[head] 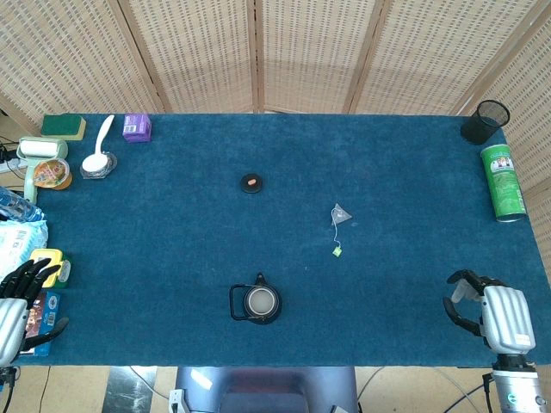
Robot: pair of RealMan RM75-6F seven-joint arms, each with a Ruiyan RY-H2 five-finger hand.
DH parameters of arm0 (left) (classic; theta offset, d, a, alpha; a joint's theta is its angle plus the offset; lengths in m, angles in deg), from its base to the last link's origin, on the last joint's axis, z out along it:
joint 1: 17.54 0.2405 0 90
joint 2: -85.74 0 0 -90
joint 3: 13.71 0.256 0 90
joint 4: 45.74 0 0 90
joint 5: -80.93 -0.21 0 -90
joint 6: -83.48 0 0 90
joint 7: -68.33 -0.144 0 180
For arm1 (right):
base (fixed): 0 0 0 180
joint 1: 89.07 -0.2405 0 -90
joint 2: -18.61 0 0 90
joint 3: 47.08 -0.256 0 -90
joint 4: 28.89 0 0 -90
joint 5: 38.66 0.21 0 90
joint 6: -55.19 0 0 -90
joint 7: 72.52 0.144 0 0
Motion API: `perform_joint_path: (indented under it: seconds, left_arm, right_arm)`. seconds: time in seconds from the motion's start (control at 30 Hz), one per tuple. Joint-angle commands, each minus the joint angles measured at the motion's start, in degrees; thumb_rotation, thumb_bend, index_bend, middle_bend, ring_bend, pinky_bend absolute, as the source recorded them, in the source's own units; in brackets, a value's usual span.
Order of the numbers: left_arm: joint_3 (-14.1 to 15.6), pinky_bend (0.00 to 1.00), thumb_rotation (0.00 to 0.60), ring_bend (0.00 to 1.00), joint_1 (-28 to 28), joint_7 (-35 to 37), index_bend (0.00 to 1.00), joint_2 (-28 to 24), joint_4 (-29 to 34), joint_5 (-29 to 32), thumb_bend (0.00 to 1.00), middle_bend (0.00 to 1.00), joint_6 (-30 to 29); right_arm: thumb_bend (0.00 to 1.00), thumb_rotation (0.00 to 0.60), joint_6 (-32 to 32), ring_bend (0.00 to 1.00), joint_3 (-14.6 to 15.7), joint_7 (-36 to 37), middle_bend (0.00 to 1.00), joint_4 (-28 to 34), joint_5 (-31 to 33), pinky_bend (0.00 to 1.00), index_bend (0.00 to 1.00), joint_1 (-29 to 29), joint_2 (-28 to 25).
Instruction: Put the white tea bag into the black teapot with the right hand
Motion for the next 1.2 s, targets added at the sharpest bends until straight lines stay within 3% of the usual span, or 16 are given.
perform_joint_path:
  seconds: [0.03,0.47,0.67,0.77,0.83,0.93,1.07,1.2]
  left_arm:
    - [-0.13,0.09,0.600,0.00,-0.22,-0.28,0.14,0.21,0.07,0.17,0.26,0.10,0.35]
    - [-0.64,0.09,0.600,0.00,-0.76,-1.47,0.14,-0.72,1.21,0.38,0.26,0.10,0.82]
    - [-1.30,0.09,0.600,0.00,-1.03,-2.11,0.14,-2.73,2.44,0.16,0.26,0.10,0.21]
    - [-1.72,0.09,0.600,0.00,-1.29,-1.55,0.14,-3.99,3.49,0.15,0.26,0.10,0.04]
    - [-2.00,0.09,0.600,0.00,-1.50,-1.46,0.14,-4.63,4.01,0.54,0.26,0.10,0.23]
    - [-2.25,0.09,0.600,0.00,-1.95,-2.10,0.14,-5.29,4.88,0.95,0.26,0.10,0.92]
    - [-2.65,0.09,0.600,0.00,-2.56,-3.05,0.14,-5.50,5.68,1.19,0.26,0.10,1.57]
    - [-3.45,0.09,0.600,0.00,-3.60,-4.41,0.14,-5.42,6.38,2.18,0.26,0.10,2.78]
  right_arm:
    - [0.38,0.600,0.24,0.58,-0.22,0.13,0.59,-0.20,0.26,0.53,0.44,-0.07,0.09]
    - [0.38,0.600,1.83,0.58,-0.91,2.21,0.59,-0.25,-0.40,0.54,0.44,-0.81,-0.50]
    - [0.38,0.600,7.38,0.65,-2.37,8.56,0.60,-0.43,-1.22,0.62,0.41,-4.65,-3.01]
    - [0.38,0.600,12.03,0.77,-3.47,11.17,0.67,-0.84,-1.34,0.75,0.40,-7.96,-4.28]
    - [0.38,0.600,14.62,0.89,-4.37,12.08,0.75,-1.21,-1.46,0.88,0.40,-10.17,-4.59]
    - [0.37,0.600,19.93,0.99,-5.81,13.77,0.87,-1.98,-0.90,0.99,0.40,-14.34,-4.30]
    - [0.37,0.600,26.06,1.00,-7.19,15.73,0.98,-3.05,0.21,1.00,0.40,-18.92,-3.59]
    - [0.37,0.600,32.43,1.00,-8.65,16.15,1.00,-4.88,2.41,1.00,0.41,-23.90,-2.19]
